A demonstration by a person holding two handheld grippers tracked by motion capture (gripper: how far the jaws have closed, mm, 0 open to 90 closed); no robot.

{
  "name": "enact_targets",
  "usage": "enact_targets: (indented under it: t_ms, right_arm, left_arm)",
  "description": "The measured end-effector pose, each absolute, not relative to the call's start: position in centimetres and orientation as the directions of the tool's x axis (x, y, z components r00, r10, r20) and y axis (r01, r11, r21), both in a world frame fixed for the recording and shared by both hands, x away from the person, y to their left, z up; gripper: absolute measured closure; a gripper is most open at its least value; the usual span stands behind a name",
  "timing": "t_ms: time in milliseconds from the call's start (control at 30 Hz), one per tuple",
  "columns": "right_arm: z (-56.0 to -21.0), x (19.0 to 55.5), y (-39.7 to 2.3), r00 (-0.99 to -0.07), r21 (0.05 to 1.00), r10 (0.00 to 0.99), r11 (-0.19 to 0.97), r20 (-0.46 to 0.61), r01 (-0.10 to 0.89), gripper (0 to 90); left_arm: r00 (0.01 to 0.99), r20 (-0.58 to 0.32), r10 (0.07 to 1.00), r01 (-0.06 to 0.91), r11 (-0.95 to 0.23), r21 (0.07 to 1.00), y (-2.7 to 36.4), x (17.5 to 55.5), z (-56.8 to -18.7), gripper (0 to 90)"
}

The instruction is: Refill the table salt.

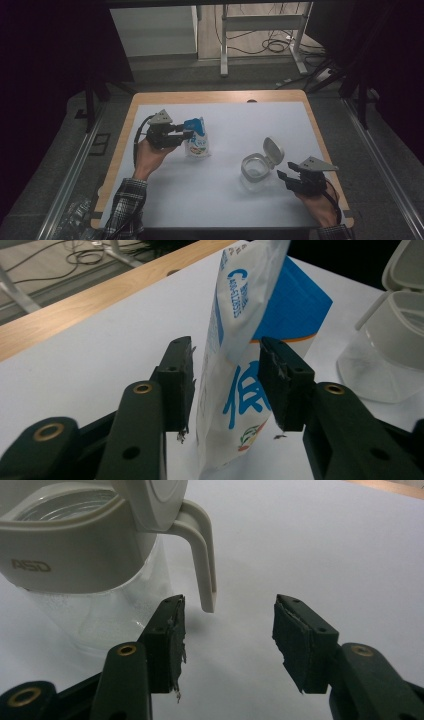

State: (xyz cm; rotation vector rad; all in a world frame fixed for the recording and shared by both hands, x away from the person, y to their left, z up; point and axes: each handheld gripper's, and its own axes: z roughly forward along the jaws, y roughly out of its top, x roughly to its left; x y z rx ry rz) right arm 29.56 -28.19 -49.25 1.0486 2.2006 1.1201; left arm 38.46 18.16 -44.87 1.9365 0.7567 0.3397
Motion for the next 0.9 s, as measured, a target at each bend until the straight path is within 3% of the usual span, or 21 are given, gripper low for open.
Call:
enact_targets:
  t_ms: [200,533,900]
  right_arm:
    - [-49.24,29.55,-28.27,-0.604,0.822,0.795,0.382,-0.059,0.422,46.3]
    - [-49.18,29.52,-28.4,-0.601,0.825,0.797,0.381,-0.063,0.418,46.2]
    - [-49.11,29.49,-28.64,-0.601,0.829,0.798,0.366,-0.046,0.423,46.4]
  left_arm:
    - [0.786,-0.077,0.613,0.336,-0.32,0.886,18.08,38.98,-45.23,66.5]
    - [0.8,-0.047,0.598,0.302,-0.334,0.893,17.9,38.86,-45.56,88.1]
    - [0.801,-0.079,0.594,0.314,-0.304,0.899,18.1,38.23,-45.65,89.5]
